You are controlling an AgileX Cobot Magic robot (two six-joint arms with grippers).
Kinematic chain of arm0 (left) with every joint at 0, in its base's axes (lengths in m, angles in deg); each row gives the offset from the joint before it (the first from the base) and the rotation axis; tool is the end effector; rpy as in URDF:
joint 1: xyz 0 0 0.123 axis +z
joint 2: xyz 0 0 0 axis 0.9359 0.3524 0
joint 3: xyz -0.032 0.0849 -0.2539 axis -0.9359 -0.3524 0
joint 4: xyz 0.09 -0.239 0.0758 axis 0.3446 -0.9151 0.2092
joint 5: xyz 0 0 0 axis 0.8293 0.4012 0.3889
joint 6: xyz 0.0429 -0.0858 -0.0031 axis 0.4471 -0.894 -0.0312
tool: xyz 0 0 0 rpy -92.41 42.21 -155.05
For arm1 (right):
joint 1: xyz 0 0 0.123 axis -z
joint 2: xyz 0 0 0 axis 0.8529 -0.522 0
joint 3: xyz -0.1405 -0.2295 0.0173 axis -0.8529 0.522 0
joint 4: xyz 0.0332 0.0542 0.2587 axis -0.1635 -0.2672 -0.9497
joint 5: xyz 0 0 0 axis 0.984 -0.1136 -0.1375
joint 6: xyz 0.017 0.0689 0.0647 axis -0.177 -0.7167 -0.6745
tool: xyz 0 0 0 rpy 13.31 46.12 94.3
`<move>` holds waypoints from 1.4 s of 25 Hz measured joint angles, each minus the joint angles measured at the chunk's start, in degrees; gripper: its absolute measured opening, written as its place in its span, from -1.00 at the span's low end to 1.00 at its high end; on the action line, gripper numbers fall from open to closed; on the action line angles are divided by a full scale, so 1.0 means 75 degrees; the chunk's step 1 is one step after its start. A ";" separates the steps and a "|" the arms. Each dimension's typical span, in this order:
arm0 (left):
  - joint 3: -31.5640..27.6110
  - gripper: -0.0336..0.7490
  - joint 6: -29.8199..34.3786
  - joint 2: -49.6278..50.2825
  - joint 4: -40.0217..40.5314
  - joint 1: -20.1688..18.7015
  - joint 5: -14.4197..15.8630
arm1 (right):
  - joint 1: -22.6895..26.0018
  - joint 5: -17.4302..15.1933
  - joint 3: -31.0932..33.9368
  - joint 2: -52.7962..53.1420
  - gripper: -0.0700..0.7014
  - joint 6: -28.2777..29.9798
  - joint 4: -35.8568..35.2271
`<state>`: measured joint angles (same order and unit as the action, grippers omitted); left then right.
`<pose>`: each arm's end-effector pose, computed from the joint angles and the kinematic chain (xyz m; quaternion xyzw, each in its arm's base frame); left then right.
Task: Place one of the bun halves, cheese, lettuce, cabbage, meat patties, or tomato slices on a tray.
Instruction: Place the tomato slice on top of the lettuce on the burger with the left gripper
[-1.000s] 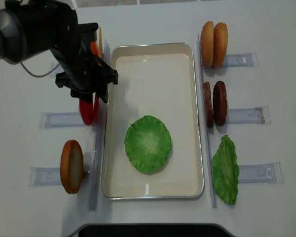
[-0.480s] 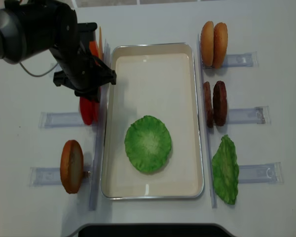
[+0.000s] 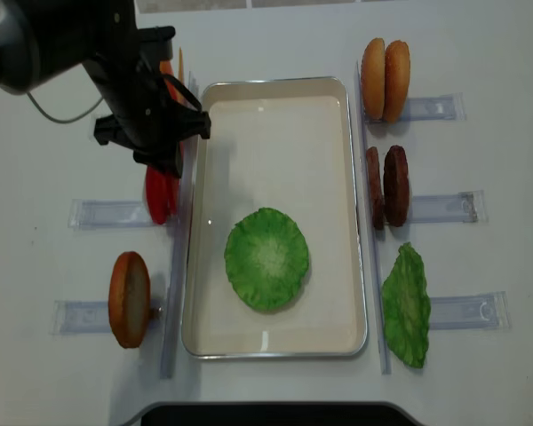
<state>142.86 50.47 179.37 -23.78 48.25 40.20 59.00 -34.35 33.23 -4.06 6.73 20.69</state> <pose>0.3313 -0.1285 0.1924 0.0065 0.9959 -0.0341 0.0831 0.0227 0.0079 0.2781 -0.0379 0.8663 0.0228 0.4976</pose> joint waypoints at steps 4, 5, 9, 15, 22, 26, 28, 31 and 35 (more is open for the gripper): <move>0.0198 -0.77 0.0000 -0.0242 -0.0252 -0.0008 0.0323 | 0.0000 0.0000 0.0000 0.0000 0.59 0.0000 0.0000; 0.0228 -0.77 0.0005 -0.0319 -0.0276 -0.0015 0.0425 | 0.0000 0.0000 0.0000 0.0000 0.59 0.0000 0.0000; 0.0237 -0.77 0.0005 -0.0694 -0.0312 -0.0013 0.0726 | 0.0000 0.0000 0.0000 0.0000 0.59 0.0000 0.0000; 0.0246 -0.77 -0.0056 -0.1192 -0.0266 -0.0013 0.1373 | 0.0000 0.0000 0.0000 0.0000 0.59 0.0000 0.0000; 0.0255 -0.77 -0.0175 -0.1609 -0.0169 -0.0013 0.1762 | 0.0000 0.0000 0.0000 0.0000 0.59 0.0000 0.0000; 0.0255 -0.77 -0.0175 -0.1644 -0.0118 -0.0013 0.1922 | 0.0000 0.0000 0.0000 0.0000 0.59 0.0000 0.0000; 0.0209 -0.77 -0.0189 -0.1745 -0.0065 -0.0126 0.1922 | 0.0000 0.0000 0.0000 0.0000 0.59 0.0000 0.0000; -0.0133 -0.77 -0.0340 -0.2113 -0.0057 -0.0426 0.1922 | 0.0000 0.0000 0.0000 0.0000 0.59 0.0000 0.0000; -0.0624 -0.77 -0.0571 -0.2786 -0.0121 -0.0729 0.1933 | 0.0000 0.0000 0.0000 0.0000 0.59 0.0000 0.0000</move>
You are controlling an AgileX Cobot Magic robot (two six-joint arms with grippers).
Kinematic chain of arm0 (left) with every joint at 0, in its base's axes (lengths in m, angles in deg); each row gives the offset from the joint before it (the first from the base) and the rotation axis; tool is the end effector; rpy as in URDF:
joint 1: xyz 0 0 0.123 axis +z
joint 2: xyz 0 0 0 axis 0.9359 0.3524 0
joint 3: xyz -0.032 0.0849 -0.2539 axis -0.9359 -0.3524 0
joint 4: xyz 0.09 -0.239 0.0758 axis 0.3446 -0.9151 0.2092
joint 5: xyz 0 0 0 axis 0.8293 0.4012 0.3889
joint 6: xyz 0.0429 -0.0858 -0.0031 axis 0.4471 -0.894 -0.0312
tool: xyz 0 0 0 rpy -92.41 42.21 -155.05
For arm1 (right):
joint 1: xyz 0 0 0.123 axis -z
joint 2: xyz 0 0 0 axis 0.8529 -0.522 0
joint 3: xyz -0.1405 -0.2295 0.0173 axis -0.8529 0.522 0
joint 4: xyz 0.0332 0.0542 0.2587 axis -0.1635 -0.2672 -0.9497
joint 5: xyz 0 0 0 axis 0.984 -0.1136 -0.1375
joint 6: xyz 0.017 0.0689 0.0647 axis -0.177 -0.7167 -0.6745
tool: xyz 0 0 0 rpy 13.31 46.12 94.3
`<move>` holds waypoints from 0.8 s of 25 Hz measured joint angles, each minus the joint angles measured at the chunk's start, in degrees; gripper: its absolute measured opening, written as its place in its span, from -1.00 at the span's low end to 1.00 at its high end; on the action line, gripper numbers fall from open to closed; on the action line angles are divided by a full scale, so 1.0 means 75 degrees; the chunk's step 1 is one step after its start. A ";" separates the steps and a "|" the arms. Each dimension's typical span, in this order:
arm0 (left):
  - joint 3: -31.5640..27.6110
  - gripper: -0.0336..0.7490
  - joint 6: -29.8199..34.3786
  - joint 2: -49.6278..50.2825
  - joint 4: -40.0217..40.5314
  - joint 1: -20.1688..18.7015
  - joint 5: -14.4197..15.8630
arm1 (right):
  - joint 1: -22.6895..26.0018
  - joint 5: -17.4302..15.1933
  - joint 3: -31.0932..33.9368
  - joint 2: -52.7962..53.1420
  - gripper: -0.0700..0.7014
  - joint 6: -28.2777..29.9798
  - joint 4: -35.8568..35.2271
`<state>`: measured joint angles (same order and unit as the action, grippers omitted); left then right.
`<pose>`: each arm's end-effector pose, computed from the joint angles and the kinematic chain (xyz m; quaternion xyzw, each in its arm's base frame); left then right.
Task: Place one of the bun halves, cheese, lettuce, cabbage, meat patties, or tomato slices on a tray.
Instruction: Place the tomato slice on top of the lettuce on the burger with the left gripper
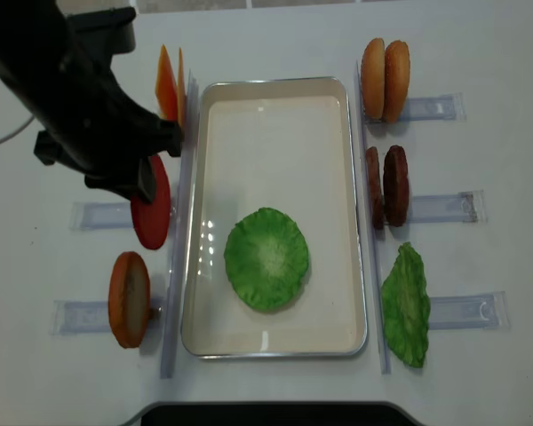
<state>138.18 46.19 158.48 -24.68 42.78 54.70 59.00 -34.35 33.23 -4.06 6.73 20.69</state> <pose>0.2468 -0.1258 0.2811 0.0157 0.9943 -0.0546 0.0899 0.0227 0.0079 0.2781 -0.0379 0.8663 0.0228 0.4976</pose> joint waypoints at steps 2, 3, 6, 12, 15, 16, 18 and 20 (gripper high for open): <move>-0.0219 -0.77 -0.0133 -0.0326 -0.0044 -0.0038 0.0006 | 0.0000 0.0000 0.0000 0.0000 0.59 0.0000 0.0000; -0.0346 -0.77 -0.0168 -0.0492 -0.0055 -0.0041 0.0013 | 0.0000 0.0000 0.0000 0.0000 0.59 0.0000 0.0000; -0.0743 -0.77 -0.0199 -0.0816 -0.0084 -0.0041 -0.0005 | 0.0000 0.0000 0.0000 0.0000 0.59 0.0000 0.0000; -0.1658 -0.77 0.0752 -0.0862 -0.1597 -0.0041 -0.1849 | 0.0000 0.0000 0.0000 0.0000 0.59 0.0000 0.0000; -0.2166 -0.77 0.2046 -0.0854 -0.3431 -0.0041 -0.3310 | 0.0000 0.0000 0.0000 0.0000 0.59 0.0000 0.0000; -0.2285 -0.77 0.2483 -0.0806 -0.3981 -0.0041 -0.3581 | 0.0000 0.0000 0.0000 0.0000 0.59 0.0000 0.0000; -0.2452 -0.77 0.3611 -0.0567 -0.5251 -0.0041 -0.3910 | 0.0000 0.0000 0.0000 0.0000 0.59 0.0000 0.0000; -0.2522 -0.77 0.4659 -0.0199 -0.6399 -0.0041 -0.4036 | 0.0000 0.0000 0.0000 0.0000 0.59 0.0000 0.0000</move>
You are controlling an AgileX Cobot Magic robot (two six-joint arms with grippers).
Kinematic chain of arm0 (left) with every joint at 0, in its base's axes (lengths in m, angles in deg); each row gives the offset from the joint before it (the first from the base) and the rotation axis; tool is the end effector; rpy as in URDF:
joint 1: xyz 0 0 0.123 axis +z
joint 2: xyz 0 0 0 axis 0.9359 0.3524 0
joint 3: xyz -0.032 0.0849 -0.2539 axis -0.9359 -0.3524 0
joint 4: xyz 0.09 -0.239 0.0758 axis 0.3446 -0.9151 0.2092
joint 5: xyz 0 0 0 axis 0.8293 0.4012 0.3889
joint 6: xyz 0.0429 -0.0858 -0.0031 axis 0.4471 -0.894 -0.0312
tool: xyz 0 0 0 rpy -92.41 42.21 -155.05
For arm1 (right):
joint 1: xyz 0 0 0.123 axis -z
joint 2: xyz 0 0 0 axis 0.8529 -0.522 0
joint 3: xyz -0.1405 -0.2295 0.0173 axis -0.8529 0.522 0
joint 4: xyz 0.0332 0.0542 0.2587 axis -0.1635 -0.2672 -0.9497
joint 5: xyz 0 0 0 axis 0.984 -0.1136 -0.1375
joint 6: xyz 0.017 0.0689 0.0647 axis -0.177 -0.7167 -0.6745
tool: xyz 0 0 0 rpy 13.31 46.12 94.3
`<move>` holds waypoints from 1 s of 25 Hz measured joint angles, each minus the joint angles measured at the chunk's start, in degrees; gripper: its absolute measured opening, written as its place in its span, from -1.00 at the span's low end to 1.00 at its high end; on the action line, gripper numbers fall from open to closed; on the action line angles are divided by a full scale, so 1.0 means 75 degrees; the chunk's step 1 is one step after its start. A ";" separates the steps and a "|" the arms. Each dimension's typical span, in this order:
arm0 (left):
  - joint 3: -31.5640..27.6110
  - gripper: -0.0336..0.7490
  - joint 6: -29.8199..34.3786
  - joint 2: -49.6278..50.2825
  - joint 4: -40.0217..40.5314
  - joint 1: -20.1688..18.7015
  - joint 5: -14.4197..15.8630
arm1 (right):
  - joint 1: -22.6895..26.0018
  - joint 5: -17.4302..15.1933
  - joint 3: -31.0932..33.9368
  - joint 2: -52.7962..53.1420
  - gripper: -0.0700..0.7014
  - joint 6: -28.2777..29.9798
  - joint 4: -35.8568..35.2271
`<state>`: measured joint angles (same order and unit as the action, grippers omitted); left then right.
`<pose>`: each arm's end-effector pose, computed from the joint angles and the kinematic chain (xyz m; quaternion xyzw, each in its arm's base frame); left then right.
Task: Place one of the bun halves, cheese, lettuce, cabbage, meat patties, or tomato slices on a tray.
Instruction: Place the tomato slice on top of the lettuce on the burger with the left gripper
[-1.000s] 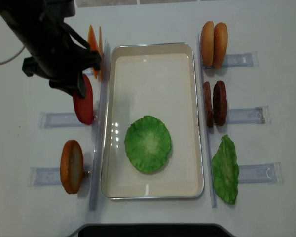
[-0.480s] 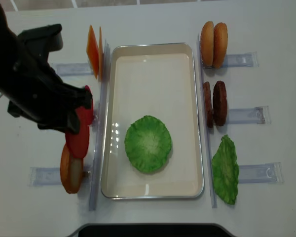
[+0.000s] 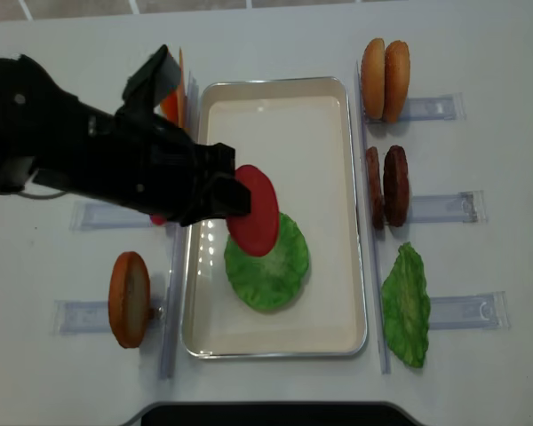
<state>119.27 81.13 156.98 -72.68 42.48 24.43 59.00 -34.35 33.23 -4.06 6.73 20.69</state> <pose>0.2306 -0.1689 0.2280 0.0409 0.9233 -0.3526 0.1469 0.0227 0.0079 0.2781 -0.0379 0.8663 0.0228 0.4976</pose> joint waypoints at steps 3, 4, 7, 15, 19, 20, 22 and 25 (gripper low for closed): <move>-0.0027 -0.77 0.1636 0.0641 -0.1882 0.0000 -0.0054 | 0.0000 0.0000 0.0000 0.0000 0.59 0.0000 0.0000; -0.0026 -0.77 0.2163 0.0855 -0.2476 0.0000 -0.0038 | 0.0000 0.0000 0.0000 0.0000 0.59 0.0000 0.0000; -0.0026 -0.77 0.3053 0.1391 -0.3362 0.0000 0.0138 | 0.0000 0.0000 0.0000 0.0000 0.59 0.0000 0.0000; -0.0258 -0.77 0.3317 0.1817 -0.3306 0.0000 0.0226 | 0.0000 0.0000 0.0000 0.0000 0.59 0.0000 0.0000; -0.0813 -0.77 0.3567 0.1817 -0.3330 0.0000 0.0172 | 0.0000 0.0000 0.0000 0.0000 0.59 0.0000 0.0000; -0.0934 -0.77 0.3699 0.1817 -0.3391 0.0000 0.0150 | 0.0000 0.0000 0.0000 0.0000 0.59 0.0000 0.0000; -0.1159 -0.77 0.4000 0.1810 -0.3644 0.0000 0.0141 | 0.0000 0.0000 0.0000 0.0000 0.59 0.0000 0.0000; -0.1275 -0.77 0.4332 0.1682 -0.3903 0.0000 0.0141 | 0.0000 0.0000 0.0000 0.0000 0.59 0.0000 0.0000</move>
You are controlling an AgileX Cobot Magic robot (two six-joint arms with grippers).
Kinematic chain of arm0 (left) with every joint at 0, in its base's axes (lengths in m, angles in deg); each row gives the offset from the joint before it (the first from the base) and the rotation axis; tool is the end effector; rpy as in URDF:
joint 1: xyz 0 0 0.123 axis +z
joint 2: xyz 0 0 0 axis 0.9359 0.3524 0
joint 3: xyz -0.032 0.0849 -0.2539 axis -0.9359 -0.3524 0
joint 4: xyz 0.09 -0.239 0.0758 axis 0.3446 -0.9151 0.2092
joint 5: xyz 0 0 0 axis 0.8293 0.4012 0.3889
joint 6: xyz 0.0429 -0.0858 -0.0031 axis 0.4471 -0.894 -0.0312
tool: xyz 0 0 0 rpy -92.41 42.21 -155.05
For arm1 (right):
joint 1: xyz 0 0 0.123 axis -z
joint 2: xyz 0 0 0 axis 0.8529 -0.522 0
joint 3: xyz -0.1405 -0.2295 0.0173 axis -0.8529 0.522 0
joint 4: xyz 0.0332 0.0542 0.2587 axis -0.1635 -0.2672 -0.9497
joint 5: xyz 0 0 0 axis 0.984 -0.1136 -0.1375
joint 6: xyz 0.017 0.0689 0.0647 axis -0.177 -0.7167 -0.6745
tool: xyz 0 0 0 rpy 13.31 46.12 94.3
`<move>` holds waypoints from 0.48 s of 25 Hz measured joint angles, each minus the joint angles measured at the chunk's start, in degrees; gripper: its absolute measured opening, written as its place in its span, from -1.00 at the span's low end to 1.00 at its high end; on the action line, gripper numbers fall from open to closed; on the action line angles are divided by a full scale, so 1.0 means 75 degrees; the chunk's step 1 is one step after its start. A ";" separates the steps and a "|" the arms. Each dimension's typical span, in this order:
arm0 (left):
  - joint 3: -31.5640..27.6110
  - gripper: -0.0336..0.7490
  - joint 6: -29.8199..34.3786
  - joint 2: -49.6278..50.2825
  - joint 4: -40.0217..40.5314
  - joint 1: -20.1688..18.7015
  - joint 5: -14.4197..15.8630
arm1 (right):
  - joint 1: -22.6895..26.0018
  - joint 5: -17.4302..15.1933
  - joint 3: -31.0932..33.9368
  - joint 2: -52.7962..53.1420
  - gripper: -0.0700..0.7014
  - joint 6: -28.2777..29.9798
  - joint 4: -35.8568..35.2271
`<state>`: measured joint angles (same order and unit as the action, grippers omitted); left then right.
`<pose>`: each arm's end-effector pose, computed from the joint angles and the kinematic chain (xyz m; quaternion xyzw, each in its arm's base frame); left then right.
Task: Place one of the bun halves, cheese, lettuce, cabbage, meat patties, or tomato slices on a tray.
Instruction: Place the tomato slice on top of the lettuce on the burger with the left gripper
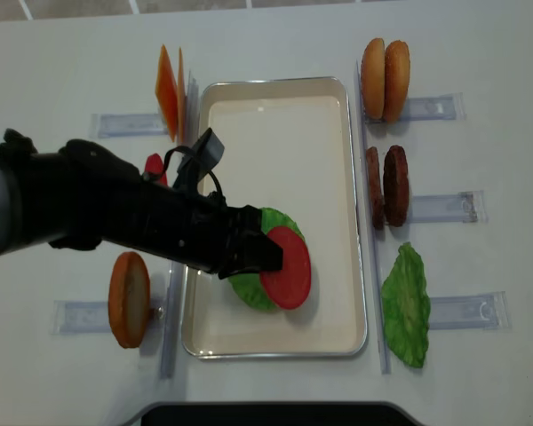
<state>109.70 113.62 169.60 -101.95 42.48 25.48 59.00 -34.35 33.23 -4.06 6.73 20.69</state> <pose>0.2192 -0.1798 0.1439 0.0538 0.9067 -0.4125 0.0694 0.0227 0.0079 0.2781 -0.0379 0.8663 0.0228 0.4976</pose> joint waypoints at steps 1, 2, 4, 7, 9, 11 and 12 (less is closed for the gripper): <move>0.0000 -0.77 0.0054 -0.0081 -0.0018 0.0000 -0.0012 | 0.0000 0.0000 0.0000 0.0000 0.59 0.0000 0.0000; 0.0000 -0.77 0.0081 -0.0173 -0.0036 0.0026 -0.0019 | 0.0000 0.0000 0.0000 0.0000 0.59 0.0000 0.0000; -0.0016 -0.77 0.0098 -0.0351 -0.0043 0.0166 -0.0019 | 0.0000 0.0000 0.0000 0.0000 0.59 0.0000 0.0000; -0.0164 -0.77 0.0091 -0.0601 0.0108 0.0686 0.0087 | 0.0000 0.0000 0.0000 0.0000 0.59 0.0000 0.0000; -0.0373 -0.77 0.0129 -0.0775 0.0166 0.1148 0.0294 | 0.0000 0.0000 0.0000 0.0000 0.59 0.0000 0.0000; -0.0606 -0.77 0.0247 -0.0968 0.0166 0.1454 0.0363 | 0.0000 0.0000 0.0000 0.0000 0.59 0.0000 -0.0007; -0.0678 -0.77 0.0283 -0.1052 0.0166 0.1546 0.0383 | 0.0000 0.0000 0.0000 0.0000 0.59 0.0000 -0.0007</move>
<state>104.62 115.74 161.71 -100.71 54.07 28.36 59.00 -34.35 33.23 -4.06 6.73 20.64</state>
